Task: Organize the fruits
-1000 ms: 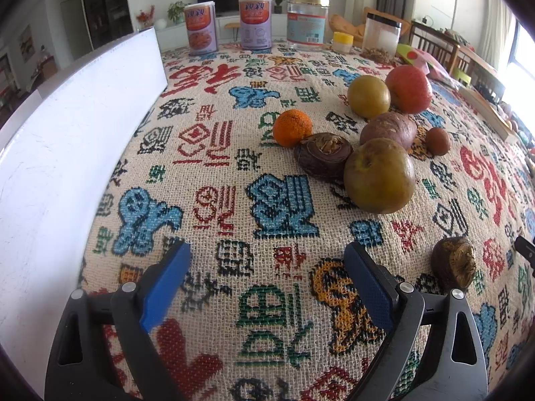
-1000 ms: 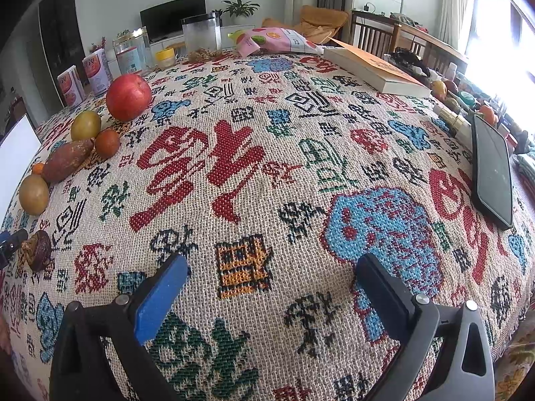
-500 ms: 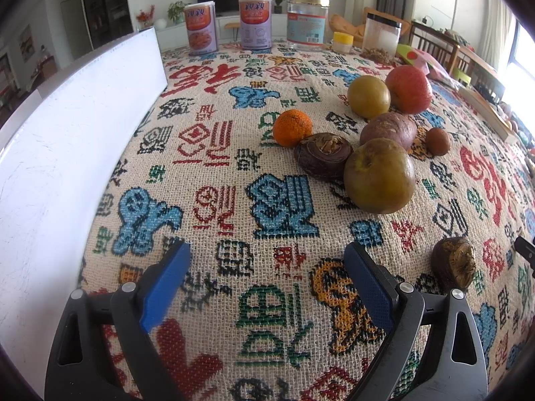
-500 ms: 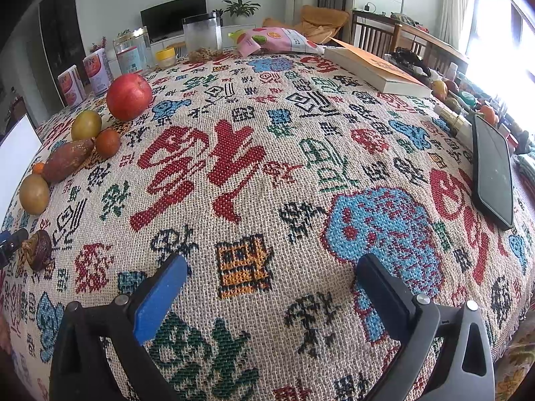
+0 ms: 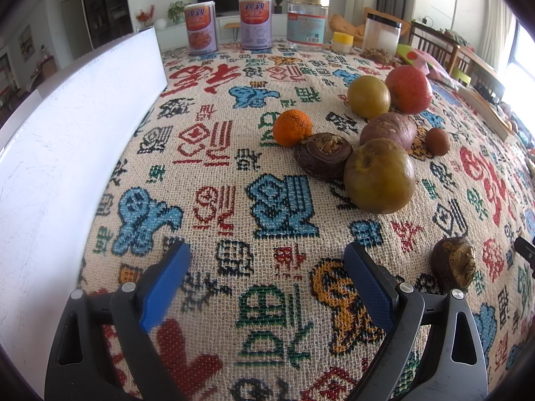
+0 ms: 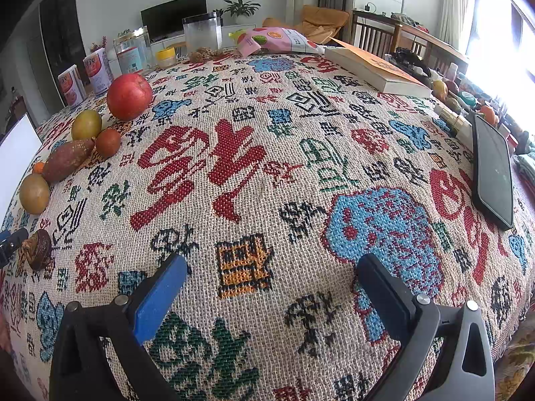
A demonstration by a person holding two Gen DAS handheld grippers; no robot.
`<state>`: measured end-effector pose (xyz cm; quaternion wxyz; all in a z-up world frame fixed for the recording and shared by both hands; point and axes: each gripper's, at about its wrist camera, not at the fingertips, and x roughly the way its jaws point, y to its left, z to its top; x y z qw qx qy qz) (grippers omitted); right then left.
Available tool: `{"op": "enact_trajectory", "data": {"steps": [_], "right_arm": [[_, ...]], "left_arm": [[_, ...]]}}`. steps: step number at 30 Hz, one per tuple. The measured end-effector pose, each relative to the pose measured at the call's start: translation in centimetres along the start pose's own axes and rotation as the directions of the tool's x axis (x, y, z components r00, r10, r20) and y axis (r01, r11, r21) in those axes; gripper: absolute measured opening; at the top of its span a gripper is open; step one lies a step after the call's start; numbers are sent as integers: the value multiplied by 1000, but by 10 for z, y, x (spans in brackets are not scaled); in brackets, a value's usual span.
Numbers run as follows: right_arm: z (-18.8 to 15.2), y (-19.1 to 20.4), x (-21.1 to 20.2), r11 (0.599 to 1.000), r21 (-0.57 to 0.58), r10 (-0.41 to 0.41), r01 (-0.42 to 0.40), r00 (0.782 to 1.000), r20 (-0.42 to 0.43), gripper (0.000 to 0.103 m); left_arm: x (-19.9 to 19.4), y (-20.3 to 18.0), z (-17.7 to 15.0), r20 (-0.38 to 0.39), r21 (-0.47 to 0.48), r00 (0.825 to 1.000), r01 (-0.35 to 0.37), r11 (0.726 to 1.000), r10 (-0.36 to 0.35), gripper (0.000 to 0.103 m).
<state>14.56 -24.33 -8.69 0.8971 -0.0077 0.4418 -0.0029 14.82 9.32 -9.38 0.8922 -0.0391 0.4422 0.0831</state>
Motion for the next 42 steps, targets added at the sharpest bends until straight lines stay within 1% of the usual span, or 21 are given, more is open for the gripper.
{"op": "enact_trajectory", "data": {"steps": [18,20,22,23,24,27,29,30,31,33,34,35,37,39,42], "right_arm": [[0,0,0,1000,0,0,0,1000,0,103],[0,0,0,1000,0,0,0,1000,0,103],[0,0,0,1000,0,0,0,1000,0,103],[0,0,0,1000,0,0,0,1000,0,103],[0,0,0,1000,0,0,0,1000,0,103],[0,0,0,1000,-1,0,0,1000,0,103],[0,0,0,1000,-1,0,0,1000,0,103],[0,0,0,1000,-1,0,0,1000,0,103],[0,0,0,1000,-1,0,0,1000,0,103],[0,1,0,1000,-1,1,-1,1000,0,103],[0,1,1,1000,-1,3,-3,1000,1,103],[0,1,1,1000,-2,4,-4,1000,1,103],[-1,1,0,1000,-3,6,-6,1000,2,103],[-1,2,0,1000,-6,9,-9,1000,1,103],[-1,2,0,1000,-10,9,-9,1000,0,103]], "left_arm": [[0,0,0,1,-1,1000,2,1000,-2,94],[-2,2,0,10,-8,1000,28,1000,-28,94],[-8,1,1,35,-2,992,122,992,-122,93],[-12,-4,3,46,13,985,169,986,-169,93],[-15,-11,8,52,36,980,188,981,-190,93],[-20,-44,28,63,138,981,175,975,-184,93],[-11,-64,39,34,188,986,152,970,-161,94],[-4,-70,42,20,193,990,134,972,-140,94],[2,-73,43,9,187,992,123,975,-126,91],[10,-73,43,-2,159,994,108,981,-109,90],[11,-71,41,-2,146,994,111,983,-112,74],[11,-68,39,-6,135,994,109,985,-109,51],[7,-61,35,-5,105,990,142,984,-143,51],[-3,-52,29,3,81,987,158,984,-159,51],[-21,-37,14,1,80,985,172,982,-172,51]]}}
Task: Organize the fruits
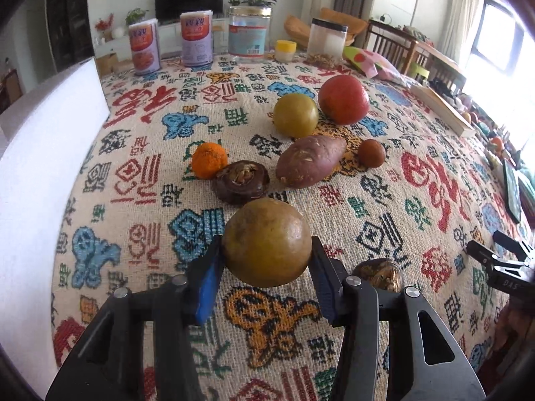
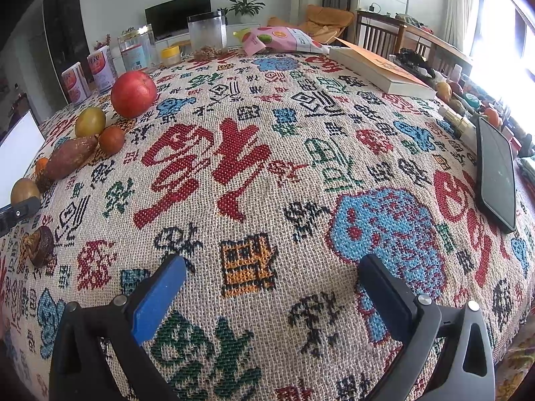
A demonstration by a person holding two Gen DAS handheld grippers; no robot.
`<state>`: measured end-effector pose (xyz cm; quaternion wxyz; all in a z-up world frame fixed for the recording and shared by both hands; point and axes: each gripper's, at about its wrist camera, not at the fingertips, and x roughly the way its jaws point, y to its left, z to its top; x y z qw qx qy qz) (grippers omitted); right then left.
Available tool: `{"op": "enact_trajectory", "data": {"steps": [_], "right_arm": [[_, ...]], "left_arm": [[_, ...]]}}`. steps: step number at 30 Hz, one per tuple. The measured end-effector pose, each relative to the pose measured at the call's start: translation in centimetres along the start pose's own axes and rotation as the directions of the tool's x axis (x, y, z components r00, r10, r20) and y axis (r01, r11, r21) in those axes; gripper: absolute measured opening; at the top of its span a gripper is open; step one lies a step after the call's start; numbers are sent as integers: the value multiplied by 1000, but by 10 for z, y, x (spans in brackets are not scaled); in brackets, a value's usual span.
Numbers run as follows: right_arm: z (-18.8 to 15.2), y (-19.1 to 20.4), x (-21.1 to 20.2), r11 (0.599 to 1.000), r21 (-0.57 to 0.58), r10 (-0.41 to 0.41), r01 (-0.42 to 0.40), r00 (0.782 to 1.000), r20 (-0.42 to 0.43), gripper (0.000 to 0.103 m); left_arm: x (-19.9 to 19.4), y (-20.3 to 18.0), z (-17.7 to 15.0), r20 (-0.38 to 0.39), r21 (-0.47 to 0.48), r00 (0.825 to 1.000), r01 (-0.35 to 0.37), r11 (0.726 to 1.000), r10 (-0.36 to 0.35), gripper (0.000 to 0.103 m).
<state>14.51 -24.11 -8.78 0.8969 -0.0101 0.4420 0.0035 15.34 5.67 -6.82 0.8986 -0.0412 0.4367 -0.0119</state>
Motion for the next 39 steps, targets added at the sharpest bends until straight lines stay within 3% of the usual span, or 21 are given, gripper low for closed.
{"op": "enact_trajectory", "data": {"steps": [8,9,11,16,19,25,29,34,39], "right_arm": [[0,0,0,1000,-1,-1,1,1000,-1,103],[1,0,0,1000,-1,-1,1,1000,-1,103],[1,0,1,1000,0,-1,1,1000,0,103],[1,0,0,1000,0,-1,1,1000,0,103],[0,0,0,1000,0,-1,1,1000,0,103],[0,0,0,1000,0,-8,8,1000,0,103],[5,5,-4,1000,21,-4,5,999,-54,103],[34,27,11,992,-110,-65,61,997,-36,103],[52,16,41,999,-36,-1,0,1000,-25,103]], "left_arm": [[-9,25,-34,-19,-6,998,-67,998,67,54],[-8,27,-34,-13,-15,997,-78,997,78,58],[-4,29,-32,-14,-32,994,-109,994,108,79],[1,28,-33,-1,-32,988,-155,987,155,86],[3,34,-32,-10,-59,989,-145,988,144,91],[4,34,-32,-13,-53,988,-153,987,152,94],[4,34,-32,-13,-53,988,-153,987,153,94],[4,34,-32,-13,-53,988,-153,987,152,94],[4,34,-32,-13,-53,988,-153,987,153,94]]}}
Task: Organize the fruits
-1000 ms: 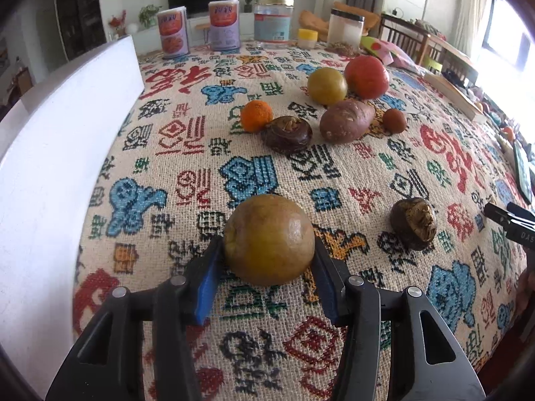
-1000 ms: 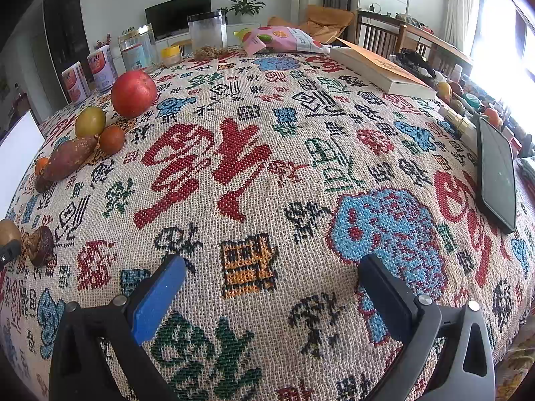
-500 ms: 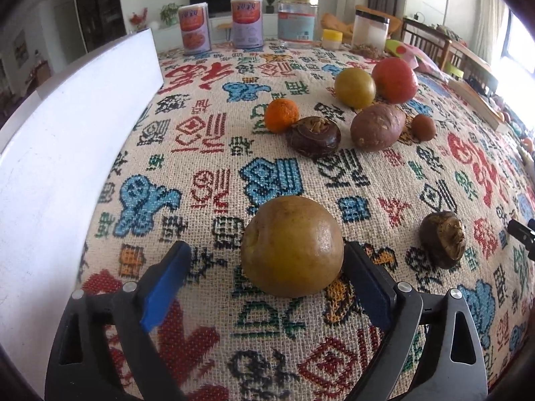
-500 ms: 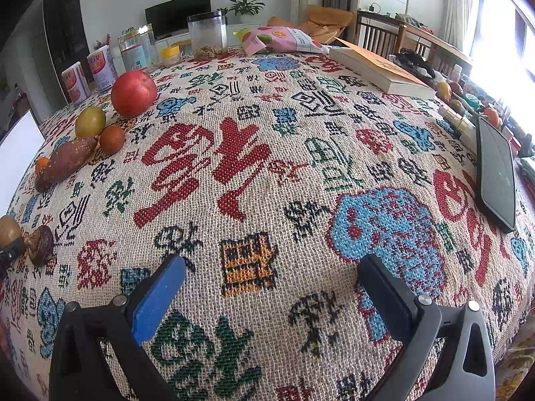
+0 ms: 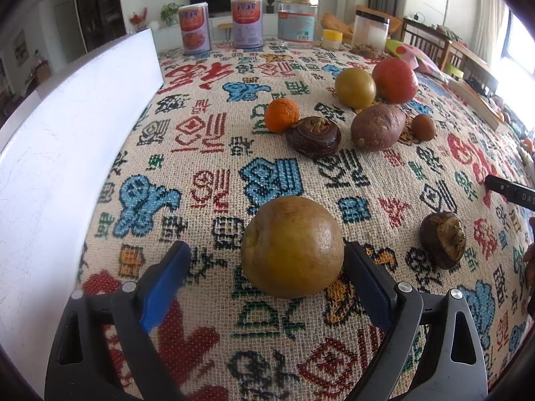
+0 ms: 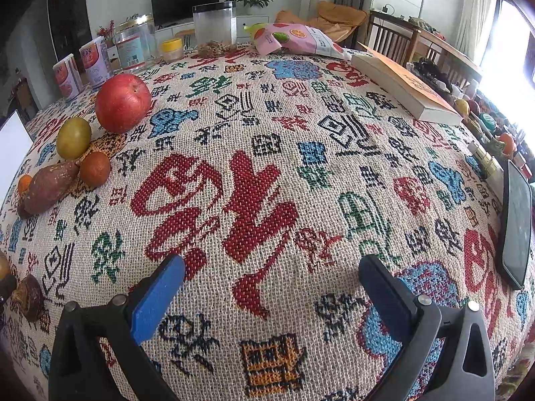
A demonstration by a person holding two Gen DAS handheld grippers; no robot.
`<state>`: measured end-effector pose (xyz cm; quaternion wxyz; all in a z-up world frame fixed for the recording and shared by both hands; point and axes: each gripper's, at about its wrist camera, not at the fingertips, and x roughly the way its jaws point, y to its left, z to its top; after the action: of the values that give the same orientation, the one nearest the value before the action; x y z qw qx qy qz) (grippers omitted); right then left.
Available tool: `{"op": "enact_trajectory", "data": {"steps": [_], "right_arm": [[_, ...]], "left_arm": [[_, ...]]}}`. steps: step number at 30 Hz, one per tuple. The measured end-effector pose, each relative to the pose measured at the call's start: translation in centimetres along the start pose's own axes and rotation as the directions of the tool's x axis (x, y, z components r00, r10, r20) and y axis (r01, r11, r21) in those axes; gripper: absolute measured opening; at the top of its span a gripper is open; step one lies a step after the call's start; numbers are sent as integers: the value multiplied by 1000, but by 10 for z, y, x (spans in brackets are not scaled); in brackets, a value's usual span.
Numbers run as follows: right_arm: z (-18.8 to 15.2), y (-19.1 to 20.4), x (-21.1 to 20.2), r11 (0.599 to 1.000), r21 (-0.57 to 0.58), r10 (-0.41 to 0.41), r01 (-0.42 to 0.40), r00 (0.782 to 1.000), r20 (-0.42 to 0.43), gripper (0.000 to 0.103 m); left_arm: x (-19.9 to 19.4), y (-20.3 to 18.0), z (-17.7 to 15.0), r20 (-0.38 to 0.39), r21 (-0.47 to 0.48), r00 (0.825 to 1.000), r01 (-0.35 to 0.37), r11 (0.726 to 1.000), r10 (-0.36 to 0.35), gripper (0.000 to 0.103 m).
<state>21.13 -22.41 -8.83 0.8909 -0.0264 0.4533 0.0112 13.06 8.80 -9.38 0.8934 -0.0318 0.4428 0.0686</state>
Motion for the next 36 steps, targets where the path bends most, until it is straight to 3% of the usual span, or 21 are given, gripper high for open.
{"op": "enact_trajectory", "data": {"steps": [36], "right_arm": [[5,-4,6,1000,13,11,-11,1000,1,103]], "left_arm": [[0,0,-1,1,-1,1000,0,1000,0,94]]}}
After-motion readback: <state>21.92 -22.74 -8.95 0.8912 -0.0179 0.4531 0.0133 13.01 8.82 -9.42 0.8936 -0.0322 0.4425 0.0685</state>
